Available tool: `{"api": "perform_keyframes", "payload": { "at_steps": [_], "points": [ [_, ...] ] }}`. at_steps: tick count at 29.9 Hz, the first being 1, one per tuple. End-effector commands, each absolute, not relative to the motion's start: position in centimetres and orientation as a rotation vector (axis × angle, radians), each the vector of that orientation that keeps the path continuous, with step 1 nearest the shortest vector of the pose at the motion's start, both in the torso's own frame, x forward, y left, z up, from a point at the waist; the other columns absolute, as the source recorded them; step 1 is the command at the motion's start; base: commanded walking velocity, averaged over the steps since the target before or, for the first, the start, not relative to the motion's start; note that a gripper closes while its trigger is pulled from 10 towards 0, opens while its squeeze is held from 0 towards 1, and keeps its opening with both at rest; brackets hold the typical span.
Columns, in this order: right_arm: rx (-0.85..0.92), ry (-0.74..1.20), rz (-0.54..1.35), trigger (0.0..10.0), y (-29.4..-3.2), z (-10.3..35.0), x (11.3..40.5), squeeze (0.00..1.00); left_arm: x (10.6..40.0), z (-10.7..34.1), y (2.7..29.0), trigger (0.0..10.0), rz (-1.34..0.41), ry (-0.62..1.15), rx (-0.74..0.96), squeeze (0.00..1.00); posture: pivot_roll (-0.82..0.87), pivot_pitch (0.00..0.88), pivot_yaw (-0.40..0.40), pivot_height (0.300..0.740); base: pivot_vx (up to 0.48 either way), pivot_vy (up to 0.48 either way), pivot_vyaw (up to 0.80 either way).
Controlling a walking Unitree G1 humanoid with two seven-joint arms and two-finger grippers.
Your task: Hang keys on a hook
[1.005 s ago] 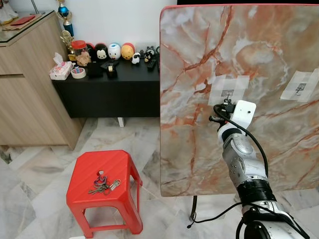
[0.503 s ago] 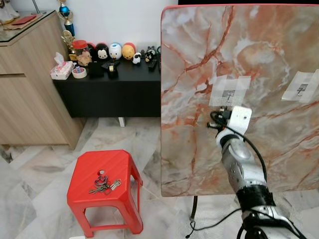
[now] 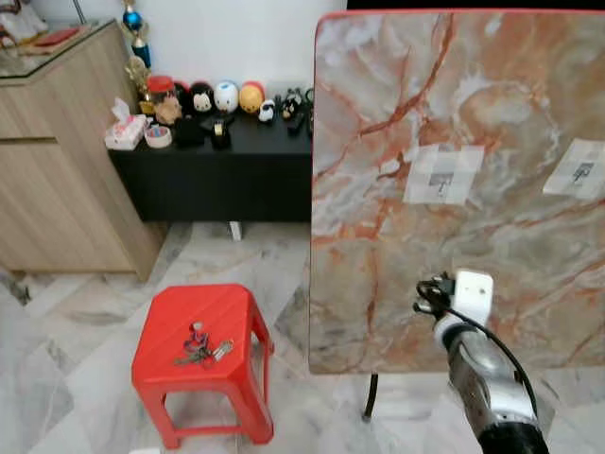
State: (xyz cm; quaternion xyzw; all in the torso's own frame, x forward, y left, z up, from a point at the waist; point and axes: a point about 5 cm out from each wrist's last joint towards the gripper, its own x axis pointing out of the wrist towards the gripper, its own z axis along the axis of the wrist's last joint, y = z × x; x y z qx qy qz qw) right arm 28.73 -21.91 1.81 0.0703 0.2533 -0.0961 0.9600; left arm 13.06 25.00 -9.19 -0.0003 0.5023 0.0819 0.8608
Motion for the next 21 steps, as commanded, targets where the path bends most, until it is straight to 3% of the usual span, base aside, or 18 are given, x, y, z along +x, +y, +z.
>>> {"api": "perform_keyframes", "payload": {
  "at_steps": [1,4,5,9,15,21],
  "points": [
    [0.151,0.578,-0.223,10.0,-22.7,0.0,27.5,0.00,12.7,-9.3,25.3,10.0,0.174,1.075,0.012,0.00,0.03,0.000,-0.008,0.740,0.000,0.000,0.00],
    [0.120,0.718,-0.190,10.0,-22.6,-2.4,25.5,0.00,12.7,-9.2,25.3,10.0,0.173,1.075,0.013,0.00,0.03,0.000,-0.005,0.740,0.000,0.000,0.00],
    [0.075,0.895,-0.119,10.0,-21.9,-5.1,22.7,0.00,12.8,-9.2,25.3,10.0,0.174,1.075,0.013,0.00,0.03,0.000,-0.005,0.740,0.000,0.000,0.00],
    [-0.074,1.180,0.089,10.0,-19.9,-8.7,17.3,0.00,12.8,-9.2,25.3,10.0,0.176,1.073,0.010,0.00,0.04,0.000,0.002,0.740,0.000,0.000,0.00],
    [-0.105,1.299,0.128,10.0,-19.4,-10.0,14.2,0.00,12.9,-9.2,25.2,10.0,0.177,1.072,0.005,0.00,0.05,0.000,-0.004,0.740,0.000,0.000,0.00],
    [-0.104,1.297,0.153,10.0,-19.1,-10.2,13.8,0.00,12.9,-9.2,25.2,10.0,0.184,1.070,-0.001,0.00,0.05,0.000,-0.006,0.740,0.000,0.000,0.00]
  ]
}}
